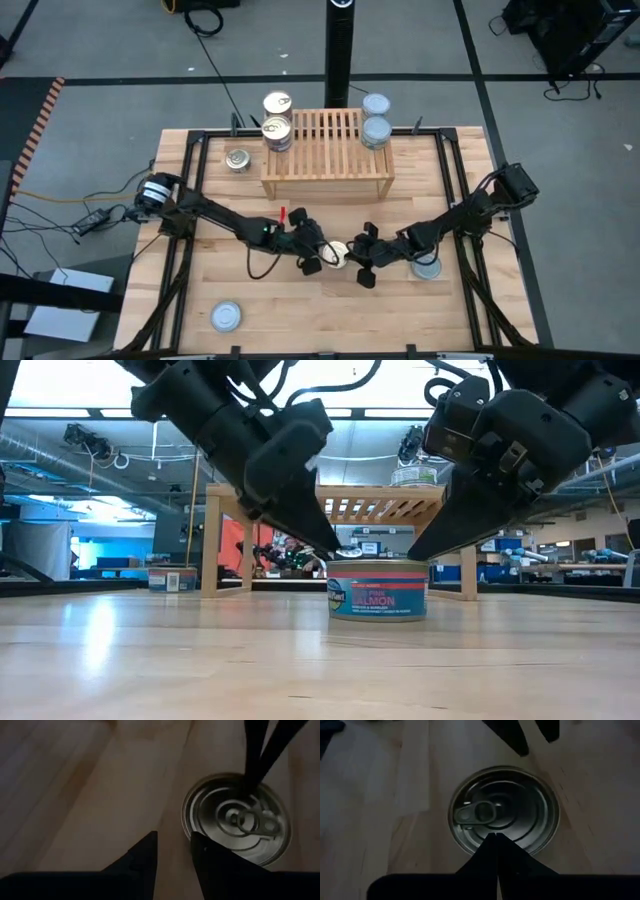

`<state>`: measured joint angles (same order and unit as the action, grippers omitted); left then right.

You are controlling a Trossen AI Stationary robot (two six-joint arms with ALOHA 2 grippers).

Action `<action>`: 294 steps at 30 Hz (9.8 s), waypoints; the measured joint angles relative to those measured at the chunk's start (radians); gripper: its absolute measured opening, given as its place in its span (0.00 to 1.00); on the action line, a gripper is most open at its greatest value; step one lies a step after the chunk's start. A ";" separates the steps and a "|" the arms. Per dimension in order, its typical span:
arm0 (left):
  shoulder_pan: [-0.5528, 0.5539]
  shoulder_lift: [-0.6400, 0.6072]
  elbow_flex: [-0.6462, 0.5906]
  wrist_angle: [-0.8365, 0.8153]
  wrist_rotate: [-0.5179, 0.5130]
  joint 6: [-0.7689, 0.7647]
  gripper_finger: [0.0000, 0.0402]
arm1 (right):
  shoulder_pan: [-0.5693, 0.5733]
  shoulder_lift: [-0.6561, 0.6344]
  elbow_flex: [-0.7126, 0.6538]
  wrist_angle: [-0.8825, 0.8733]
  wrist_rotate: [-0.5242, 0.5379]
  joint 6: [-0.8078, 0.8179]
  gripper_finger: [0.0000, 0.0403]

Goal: Stack canned seafood by type on shelf
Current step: Put the blue-pink tuna can on the shelf

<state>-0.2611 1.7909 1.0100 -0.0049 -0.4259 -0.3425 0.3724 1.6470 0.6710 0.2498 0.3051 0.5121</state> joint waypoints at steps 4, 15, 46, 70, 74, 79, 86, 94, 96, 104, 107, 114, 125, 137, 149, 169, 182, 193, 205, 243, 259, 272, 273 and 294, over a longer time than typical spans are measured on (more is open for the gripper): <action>0.000 -0.014 0.000 -0.001 0.036 -0.010 0.30 | 0.005 0.000 0.000 0.000 0.036 -0.011 0.01; 0.075 -0.016 0.000 -0.026 0.201 -0.216 0.30 | -0.002 -0.001 0.000 0.005 0.067 -0.086 0.01; 0.098 -0.010 0.000 0.015 0.280 -0.317 0.30 | -0.024 0.000 0.001 0.083 0.079 -0.149 0.02; 0.102 0.058 0.003 0.089 0.325 -0.310 0.21 | -0.019 0.002 0.001 0.094 0.079 -0.168 0.02; 0.102 0.058 0.003 0.092 0.327 -0.279 0.08 | -0.019 0.002 0.001 0.095 0.080 -0.171 0.02; 0.103 0.056 0.004 0.092 0.326 -0.231 0.02 | -0.021 0.002 0.001 0.097 0.095 -0.176 0.02; 0.103 0.058 0.062 0.012 0.303 -0.121 0.01 | -0.013 0.002 0.001 0.106 0.125 -0.193 0.02; 0.102 0.058 0.201 -0.230 0.184 0.051 0.00 | 0.030 -0.017 0.001 0.092 0.188 -0.206 0.02; 0.102 0.054 0.224 -0.264 0.163 0.082 0.00 | 0.042 -0.028 0.000 0.081 0.207 -0.215 0.02; 0.071 0.053 0.248 -0.283 -0.005 0.177 0.00 | 0.082 -0.065 0.000 0.061 0.270 -0.217 0.02; 0.040 0.053 0.248 -0.286 -0.081 0.199 0.00 | 0.093 -0.065 0.000 0.056 0.294 -0.217 0.02; -0.034 0.053 0.248 -0.278 -0.240 0.261 0.00 | 0.093 -0.065 0.000 0.042 0.308 -0.198 0.02; -0.115 0.141 0.249 -0.198 -0.379 0.373 0.00 | 0.089 -0.065 0.000 0.035 0.322 -0.198 0.02; -0.147 0.144 0.249 -0.164 -0.382 0.465 0.00 | 0.078 -0.065 0.000 0.030 0.291 -0.032 0.03; -0.166 0.144 0.249 -0.145 -0.375 0.473 0.00 | -0.082 -0.062 0.000 -0.026 0.163 0.025 0.01; -0.175 0.145 0.249 -0.126 -0.419 0.526 0.00 | -0.228 0.189 0.000 0.292 -0.289 -0.045 0.01; -0.175 0.144 0.249 -0.156 -0.424 0.470 0.03 | -0.224 0.230 0.000 0.404 -0.304 -0.078 0.01; -0.173 0.144 0.249 -0.197 -0.423 0.470 0.04 | -0.222 0.228 0.000 0.408 -0.274 -0.097 0.01; -0.170 0.143 0.291 -0.294 -0.479 0.496 0.04 | -0.218 0.224 0.000 0.429 -0.254 -0.113 0.01; -0.049 -0.148 -0.237 -0.023 -0.160 0.023 0.00 | -0.054 0.229 0.212 0.152 -0.239 -0.411 0.01; -0.017 -0.147 -0.495 0.459 -0.049 0.053 0.00 | -0.098 0.233 0.227 0.039 -0.243 -0.578 0.01; 0.039 -0.147 -0.653 0.779 0.043 0.070 0.00 | -0.095 0.269 0.447 -0.221 -0.193 -0.646 0.01; 0.041 -0.147 -0.653 0.780 0.047 0.076 0.00 | -0.095 0.272 0.476 -0.263 -0.195 -0.644 0.01; 0.029 0.050 -0.541 0.830 0.053 0.133 0.00 | -0.096 0.380 0.659 -0.497 -0.113 -0.617 0.01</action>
<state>-0.2317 1.8412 0.4690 0.8254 -0.3726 -0.2100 0.2761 2.0268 1.3296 -0.2472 0.1918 -0.1049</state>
